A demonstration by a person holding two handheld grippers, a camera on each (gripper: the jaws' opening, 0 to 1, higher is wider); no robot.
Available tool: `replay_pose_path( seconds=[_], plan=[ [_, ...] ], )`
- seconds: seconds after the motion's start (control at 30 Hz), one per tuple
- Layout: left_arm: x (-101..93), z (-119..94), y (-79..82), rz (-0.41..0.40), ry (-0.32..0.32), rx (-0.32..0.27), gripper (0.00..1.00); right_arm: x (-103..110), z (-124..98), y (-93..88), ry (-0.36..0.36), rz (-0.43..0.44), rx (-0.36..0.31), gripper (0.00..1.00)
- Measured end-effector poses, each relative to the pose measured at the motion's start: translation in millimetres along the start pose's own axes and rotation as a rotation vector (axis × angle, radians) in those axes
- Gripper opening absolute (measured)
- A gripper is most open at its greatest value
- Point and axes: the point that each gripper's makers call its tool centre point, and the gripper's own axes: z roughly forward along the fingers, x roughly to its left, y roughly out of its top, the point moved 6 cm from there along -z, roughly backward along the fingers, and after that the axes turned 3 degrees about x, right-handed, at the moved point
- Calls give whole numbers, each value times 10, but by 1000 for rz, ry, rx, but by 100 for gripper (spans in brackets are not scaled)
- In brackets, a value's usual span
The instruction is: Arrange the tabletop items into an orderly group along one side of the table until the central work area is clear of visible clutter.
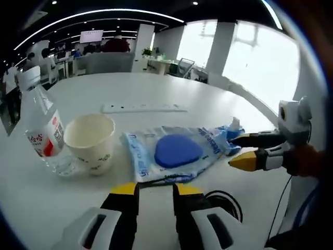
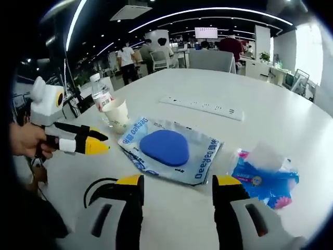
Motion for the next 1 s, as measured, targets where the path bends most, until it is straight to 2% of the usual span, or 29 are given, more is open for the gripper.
replay_pose_path(
  seconds=[0.17,0.27,0.43,0.63,0.83,1.0],
  plan=[
    [-115,-122,-61,26,-34,19,34,162,-129,-88,33,-30,38,54],
    [-166,-189,-86,37,-47,34,35,234,-191,-150,48,-28,77,56],
    [-279,-270,-143,67,-84,63,38,319,-269,-215,56,-15,103,58],
    [-406,-296,-246,84,-123,108,39,403,-239,-279,74,2,128,58],
    [-480,-242,-352,88,-141,155,37,505,-206,-381,73,20,158,52],
    [-468,-205,-426,79,-142,180,33,579,-153,-487,76,36,176,43]
  ],
)
